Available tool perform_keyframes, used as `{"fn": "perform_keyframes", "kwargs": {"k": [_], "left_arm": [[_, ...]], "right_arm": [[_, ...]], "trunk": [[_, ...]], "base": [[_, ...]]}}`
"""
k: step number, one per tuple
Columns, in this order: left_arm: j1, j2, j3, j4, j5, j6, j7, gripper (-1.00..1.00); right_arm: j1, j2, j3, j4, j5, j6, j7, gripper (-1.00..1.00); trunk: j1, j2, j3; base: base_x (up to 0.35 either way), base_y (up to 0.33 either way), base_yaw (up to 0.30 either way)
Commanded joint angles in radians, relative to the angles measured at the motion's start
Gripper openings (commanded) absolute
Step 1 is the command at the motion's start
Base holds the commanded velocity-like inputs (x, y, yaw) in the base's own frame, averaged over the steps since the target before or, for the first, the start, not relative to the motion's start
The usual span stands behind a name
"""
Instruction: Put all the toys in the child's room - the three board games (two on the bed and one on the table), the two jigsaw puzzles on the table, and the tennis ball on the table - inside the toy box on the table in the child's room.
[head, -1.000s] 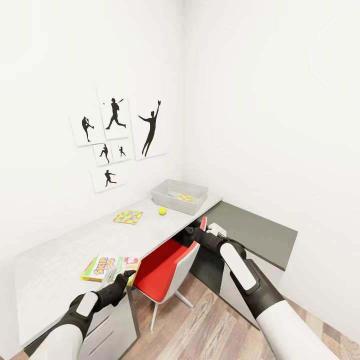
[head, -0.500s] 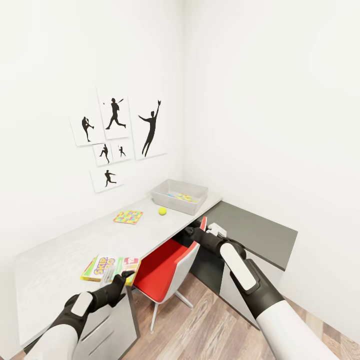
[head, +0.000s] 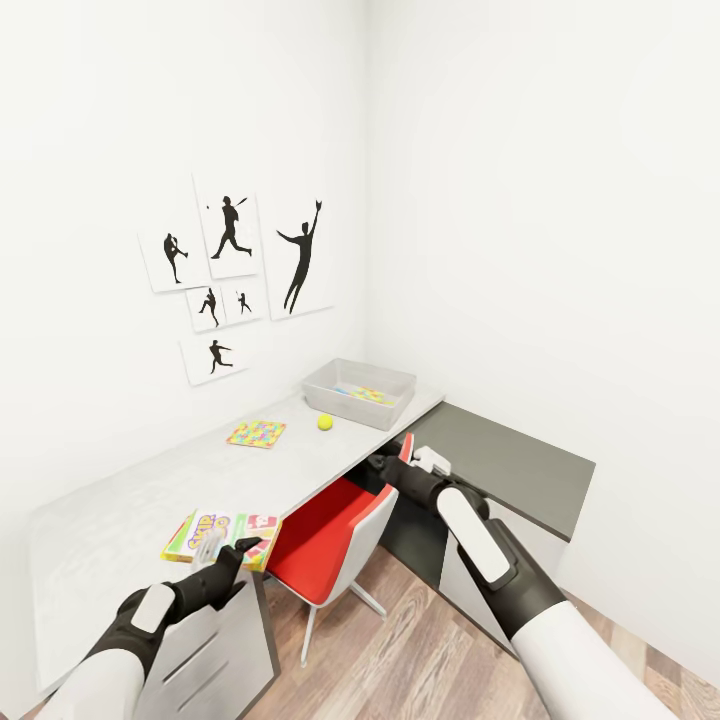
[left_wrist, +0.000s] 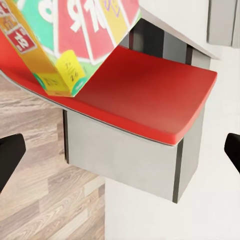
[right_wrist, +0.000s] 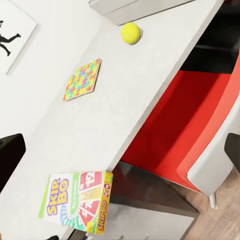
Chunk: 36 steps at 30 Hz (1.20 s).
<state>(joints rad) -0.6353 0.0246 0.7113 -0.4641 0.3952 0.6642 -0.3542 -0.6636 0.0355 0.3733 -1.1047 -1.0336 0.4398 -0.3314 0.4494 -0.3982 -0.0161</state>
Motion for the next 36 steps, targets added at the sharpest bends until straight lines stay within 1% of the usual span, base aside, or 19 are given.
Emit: {"fn": "perform_keyframes", "kwargs": {"k": [1, 17, 22, 27, 36], "left_arm": [[-0.001, 0.000, 0.007, 0.000, 0.001, 0.008, -0.002, 1.00], [0.000, 0.004, 0.008, 0.000, 0.003, -0.001, -0.003, 1.00], [0.000, 0.007, 0.008, -0.001, 0.026, -0.001, -0.003, 1.00], [0.000, 0.019, 0.008, -0.001, 0.055, -0.001, -0.003, 1.00], [0.000, 0.026, 0.008, -0.001, 0.068, 0.000, -0.004, 1.00]], "right_arm": [[-0.001, 0.000, 0.003, -0.001, -0.010, -0.001, -0.009, 1.00], [-0.001, 0.000, 0.013, -0.001, -0.010, -0.009, -0.009, 1.00], [-0.001, 0.000, 0.013, -0.001, -0.010, -0.009, -0.009, 1.00], [-0.001, 0.000, 0.013, -0.001, -0.010, -0.009, -0.009, 1.00], [-0.001, 0.000, 0.014, -0.001, -0.010, -0.009, -0.009, 1.00]], "trunk": [[0.001, -0.002, -0.002], [0.001, -0.002, -0.002], [0.001, -0.002, -0.002], [0.001, -0.002, -0.002], [0.001, -0.002, -0.002]], "base": [[0.000, 0.000, 0.000], [0.000, 0.000, 0.000], [0.000, 0.000, 0.000], [0.000, 0.000, 0.000], [0.000, 0.000, 0.000]]}}
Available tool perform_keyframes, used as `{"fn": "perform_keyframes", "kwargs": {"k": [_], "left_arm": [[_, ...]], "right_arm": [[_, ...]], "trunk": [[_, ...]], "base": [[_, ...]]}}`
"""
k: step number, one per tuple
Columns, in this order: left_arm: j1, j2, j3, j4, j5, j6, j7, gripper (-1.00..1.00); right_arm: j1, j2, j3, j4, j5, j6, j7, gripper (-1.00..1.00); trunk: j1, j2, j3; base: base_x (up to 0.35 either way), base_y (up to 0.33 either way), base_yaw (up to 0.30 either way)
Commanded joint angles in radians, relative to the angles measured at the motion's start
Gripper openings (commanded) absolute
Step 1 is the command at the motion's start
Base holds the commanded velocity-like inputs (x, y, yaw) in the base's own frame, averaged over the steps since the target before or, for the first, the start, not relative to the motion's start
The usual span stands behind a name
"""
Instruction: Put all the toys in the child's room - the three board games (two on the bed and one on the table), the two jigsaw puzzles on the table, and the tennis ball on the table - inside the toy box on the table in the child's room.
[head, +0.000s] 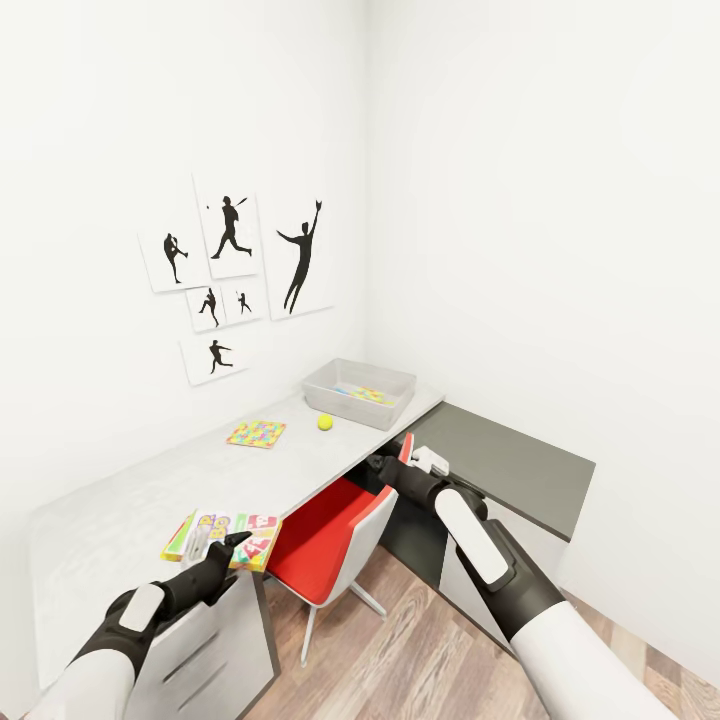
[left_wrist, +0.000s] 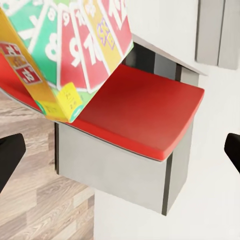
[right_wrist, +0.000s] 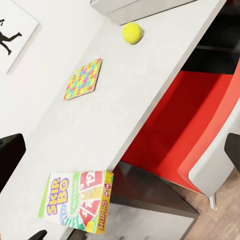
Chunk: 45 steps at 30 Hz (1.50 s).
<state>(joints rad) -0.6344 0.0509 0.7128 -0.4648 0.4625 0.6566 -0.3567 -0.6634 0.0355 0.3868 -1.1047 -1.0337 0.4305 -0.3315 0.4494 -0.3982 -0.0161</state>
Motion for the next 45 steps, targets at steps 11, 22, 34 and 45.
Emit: {"fn": "perform_keyframes", "kwargs": {"k": [11, 22, 34, 45], "left_arm": [[-0.001, 0.012, 0.010, 0.000, 0.003, 0.011, -0.003, 1.00], [-0.001, 0.020, 0.047, 0.000, 0.002, 0.015, -0.004, 1.00], [-0.001, 0.022, 0.049, 0.000, 0.002, 0.015, -0.004, 1.00], [-0.001, 0.039, 0.050, 0.000, 0.003, 0.018, -0.005, 1.00]], "right_arm": [[-0.001, 0.000, 0.001, -0.001, -0.009, 0.001, -0.009, 1.00], [-0.001, -0.003, 0.031, -0.075, -0.009, 0.001, -0.009, 1.00], [-0.001, -0.003, 0.035, -0.103, -0.009, 0.001, -0.009, 1.00], [-0.001, -0.005, 0.037, -0.106, -0.009, 0.001, -0.009, 1.00]], "trunk": [[0.001, -0.002, -0.002], [0.001, -0.002, -0.002], [0.001, -0.002, -0.002], [0.027, -0.051, -0.024]], "base": [[0.000, 0.000, 0.000], [0.000, 0.000, 0.000], [0.000, 0.000, 0.000], [0.000, 0.000, 0.000]]}}
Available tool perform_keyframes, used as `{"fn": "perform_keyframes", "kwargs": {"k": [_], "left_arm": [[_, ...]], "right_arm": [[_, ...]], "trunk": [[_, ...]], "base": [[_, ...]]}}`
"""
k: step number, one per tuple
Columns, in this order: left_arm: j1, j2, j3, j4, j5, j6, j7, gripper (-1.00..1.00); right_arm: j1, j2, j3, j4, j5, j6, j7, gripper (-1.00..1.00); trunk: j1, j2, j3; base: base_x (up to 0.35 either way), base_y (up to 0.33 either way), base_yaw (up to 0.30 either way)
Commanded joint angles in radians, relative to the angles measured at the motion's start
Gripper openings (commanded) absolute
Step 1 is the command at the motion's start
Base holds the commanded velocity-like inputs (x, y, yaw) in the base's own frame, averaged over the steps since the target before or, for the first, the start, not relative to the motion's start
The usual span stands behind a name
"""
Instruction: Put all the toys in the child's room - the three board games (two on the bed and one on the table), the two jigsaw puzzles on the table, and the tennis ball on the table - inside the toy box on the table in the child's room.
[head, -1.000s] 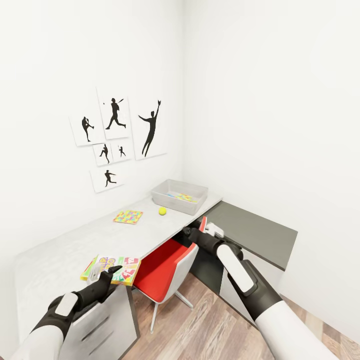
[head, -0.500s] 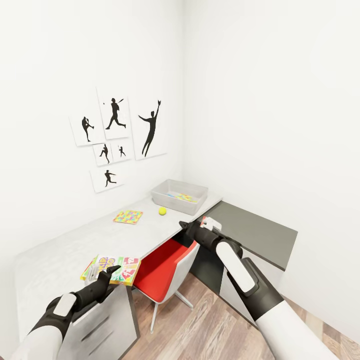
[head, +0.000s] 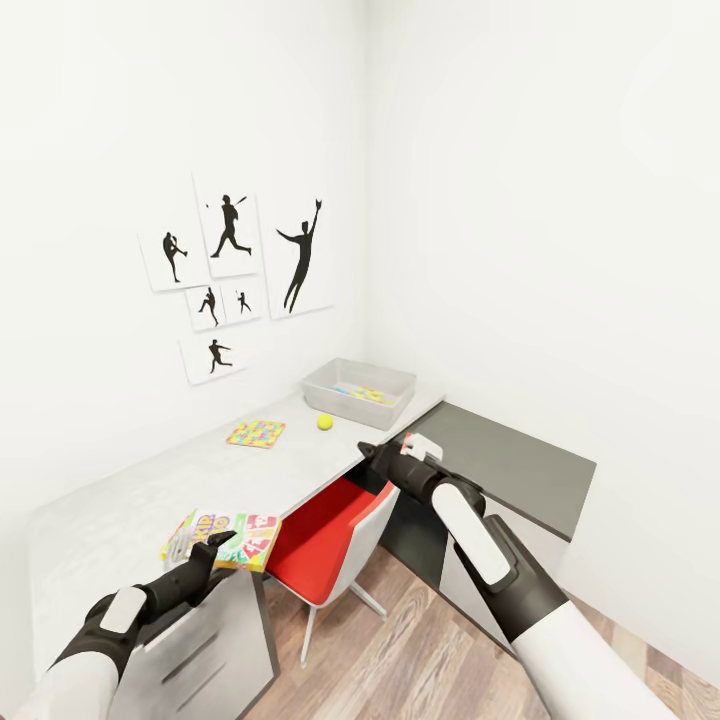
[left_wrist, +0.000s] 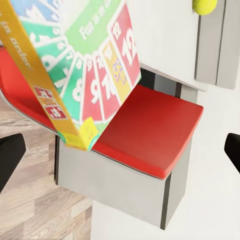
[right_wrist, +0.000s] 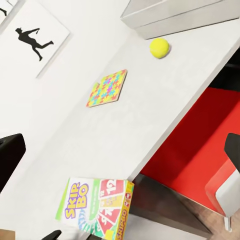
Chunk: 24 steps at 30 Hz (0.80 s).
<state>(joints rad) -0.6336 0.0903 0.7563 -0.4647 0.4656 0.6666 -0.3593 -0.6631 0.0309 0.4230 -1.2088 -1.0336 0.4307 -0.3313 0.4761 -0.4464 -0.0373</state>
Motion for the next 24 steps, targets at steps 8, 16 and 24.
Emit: {"fn": "perform_keyframes", "kwargs": {"k": [8, 16, 24], "left_arm": [[-0.001, 0.014, 0.007, 0.000, 0.000, 0.010, -0.049, 1.00], [-0.001, 0.017, 0.006, 0.000, -0.001, 0.010, -0.093, 1.00], [-0.001, 0.017, 0.006, 0.000, 0.001, 0.010, -0.099, 1.00]], "right_arm": [[-0.001, -0.004, 0.037, -0.024, -0.008, -0.001, -0.009, 1.00], [0.009, -0.015, 0.049, -0.068, -0.008, 0.000, -0.010, 1.00], [0.013, -0.017, 0.052, -0.076, -0.008, 0.002, -0.011, 1.00]], "trunk": [[0.031, -0.059, -0.027], [0.062, -0.115, -0.053], [0.093, -0.171, -0.078]], "base": [[0.000, 0.000, 0.000], [0.000, 0.000, 0.000], [0.000, 0.000, 0.000]]}}
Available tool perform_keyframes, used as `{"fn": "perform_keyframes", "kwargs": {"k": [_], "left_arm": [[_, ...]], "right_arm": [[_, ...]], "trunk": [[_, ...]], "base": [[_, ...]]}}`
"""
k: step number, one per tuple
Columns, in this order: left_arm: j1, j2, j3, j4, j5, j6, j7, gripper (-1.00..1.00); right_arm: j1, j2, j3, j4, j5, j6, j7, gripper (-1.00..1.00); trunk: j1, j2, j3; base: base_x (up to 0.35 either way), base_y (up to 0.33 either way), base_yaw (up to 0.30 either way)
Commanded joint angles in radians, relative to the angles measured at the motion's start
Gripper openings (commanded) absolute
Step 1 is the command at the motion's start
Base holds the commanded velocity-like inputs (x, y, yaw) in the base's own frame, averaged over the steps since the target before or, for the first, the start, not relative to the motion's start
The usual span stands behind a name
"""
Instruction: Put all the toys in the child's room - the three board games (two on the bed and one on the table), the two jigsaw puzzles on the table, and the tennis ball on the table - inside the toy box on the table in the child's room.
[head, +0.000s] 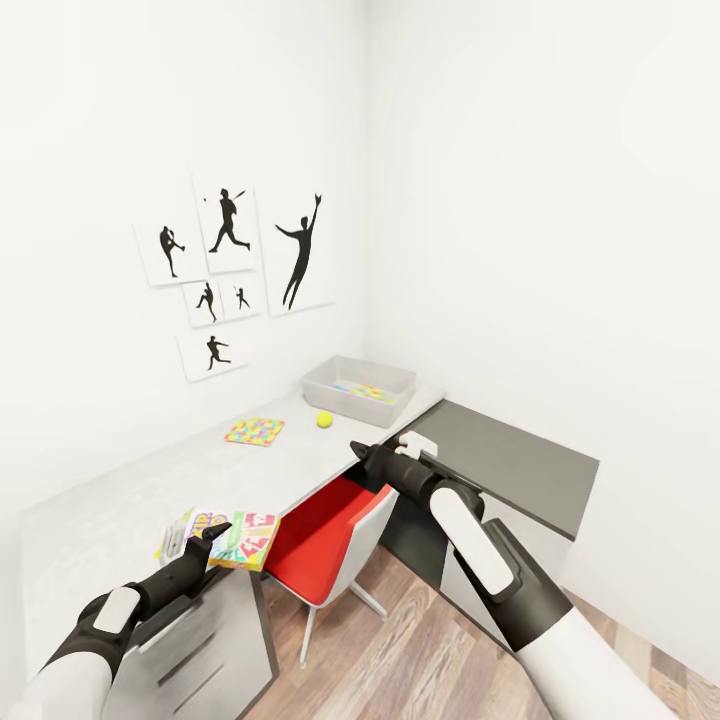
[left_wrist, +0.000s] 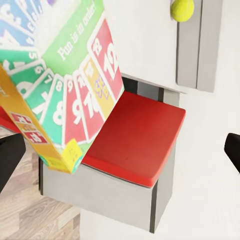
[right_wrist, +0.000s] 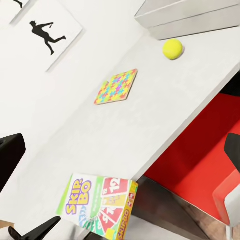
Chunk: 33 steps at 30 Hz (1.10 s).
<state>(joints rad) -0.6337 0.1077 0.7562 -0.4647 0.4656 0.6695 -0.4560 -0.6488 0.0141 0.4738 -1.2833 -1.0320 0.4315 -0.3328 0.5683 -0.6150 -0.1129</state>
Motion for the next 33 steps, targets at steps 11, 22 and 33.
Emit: {"fn": "perform_keyframes", "kwargs": {"k": [11, 22, 33], "left_arm": [[-0.001, 0.000, 0.005, 0.000, 0.001, 0.006, -0.001, 1.00], [-0.001, -0.001, 0.005, 0.000, 0.001, 0.005, -0.001, 1.00], [-0.001, -0.002, 0.005, 0.001, 0.001, 0.005, -0.001, 1.00]], "right_arm": [[-0.001, -0.004, -0.002, -0.003, -0.010, 0.003, -0.009, 1.00], [0.033, -0.164, -0.003, -0.156, -0.021, 0.013, 0.204, 1.00], [0.074, -0.204, -0.007, -0.258, -0.024, 0.076, 0.458, 1.00]], "trunk": [[0.016, -0.030, -0.015], [0.016, -0.030, -0.015], [0.016, -0.030, -0.015]], "base": [[0.000, 0.000, 0.000], [0.000, 0.000, 0.000], [0.000, 0.000, 0.000]]}}
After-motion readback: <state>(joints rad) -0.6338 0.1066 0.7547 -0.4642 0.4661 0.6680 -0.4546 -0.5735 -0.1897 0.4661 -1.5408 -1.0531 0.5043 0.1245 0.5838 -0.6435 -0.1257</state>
